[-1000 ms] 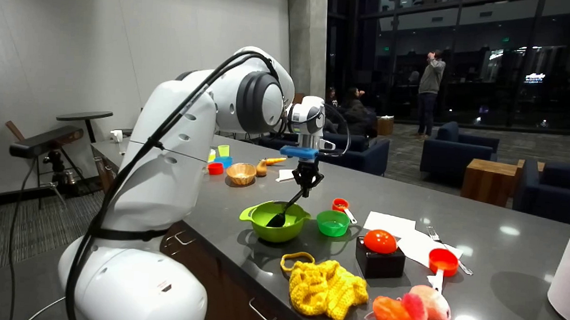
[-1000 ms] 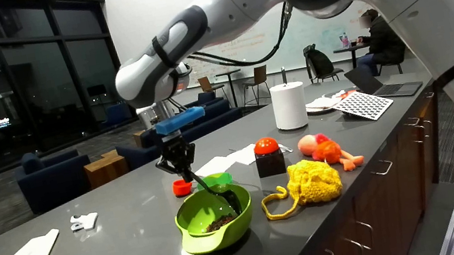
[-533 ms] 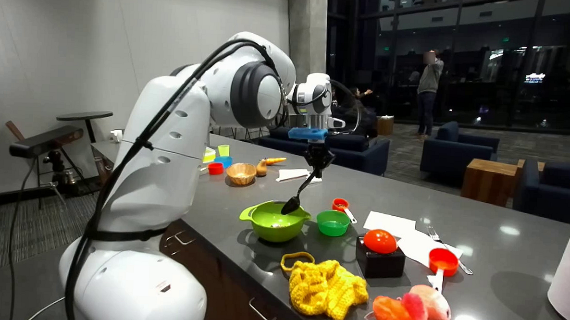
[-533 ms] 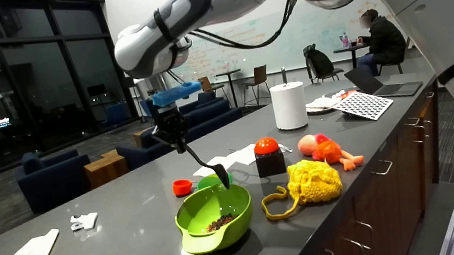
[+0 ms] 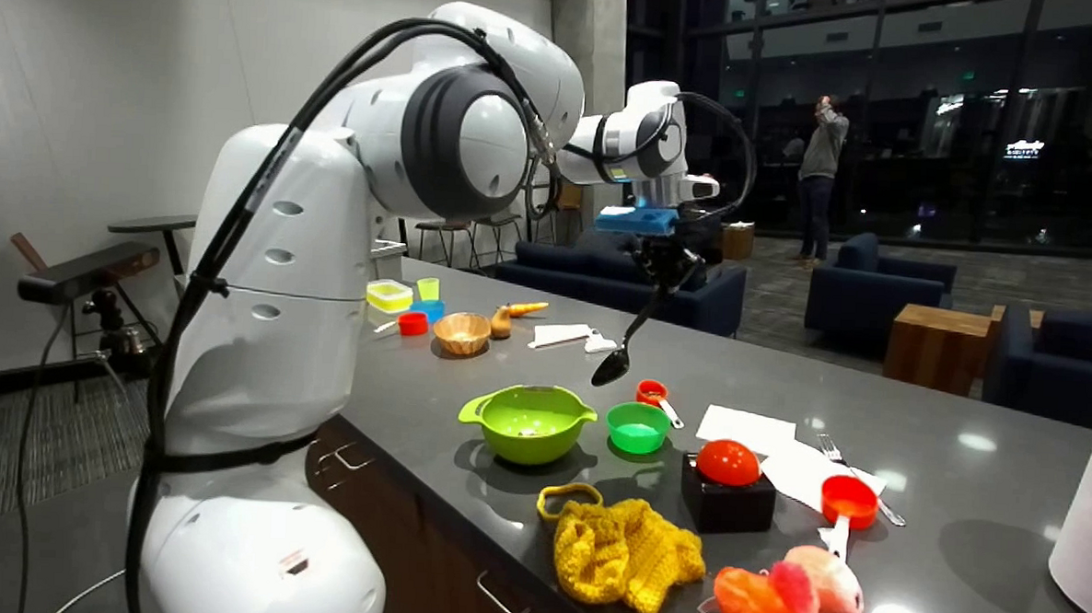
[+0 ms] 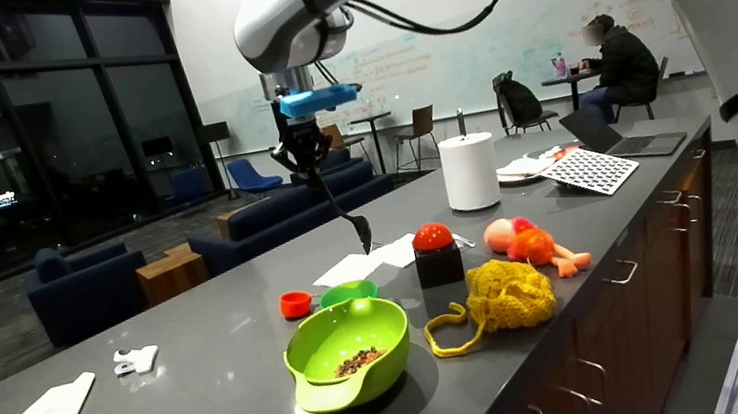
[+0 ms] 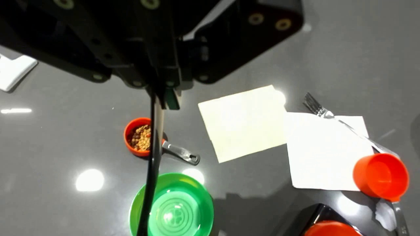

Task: Put the spoon inside the green bowl

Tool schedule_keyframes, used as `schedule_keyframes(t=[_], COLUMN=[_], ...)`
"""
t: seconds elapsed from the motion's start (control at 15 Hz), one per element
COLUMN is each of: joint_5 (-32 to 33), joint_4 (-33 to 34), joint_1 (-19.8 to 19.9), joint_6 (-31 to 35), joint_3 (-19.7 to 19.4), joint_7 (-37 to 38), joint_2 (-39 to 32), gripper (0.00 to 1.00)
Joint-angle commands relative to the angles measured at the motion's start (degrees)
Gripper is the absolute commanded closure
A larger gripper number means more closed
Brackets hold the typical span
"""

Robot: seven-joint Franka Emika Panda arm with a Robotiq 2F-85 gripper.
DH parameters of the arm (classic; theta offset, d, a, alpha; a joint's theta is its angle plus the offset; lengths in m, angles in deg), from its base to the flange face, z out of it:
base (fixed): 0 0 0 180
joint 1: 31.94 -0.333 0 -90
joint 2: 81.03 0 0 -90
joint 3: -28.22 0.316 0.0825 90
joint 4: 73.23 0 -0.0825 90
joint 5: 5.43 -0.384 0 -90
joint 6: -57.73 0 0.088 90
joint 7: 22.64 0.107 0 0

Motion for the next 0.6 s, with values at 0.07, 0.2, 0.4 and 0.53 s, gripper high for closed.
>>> schedule_keyframes(t=[0.07, 0.2, 0.4, 0.53], joint_5=[-1.99, -4.55, -11.44, -17.1], joint_4=[-9.12, -13.18, -19.14, -23.49], joint_1=[2.98, 4.66, 7.06, 8.54], joint_6=[12.36, 19.75, 30.84, 37.85], joint_3=[-1.17, -1.6, -1.38, -0.78], joint_7=[-0.68, -0.86, -3.14, -6.37], joint_2=[4.9, 6.1, 7.24, 8.12], gripper=[0.99, 0.99, 0.99, 0.99])
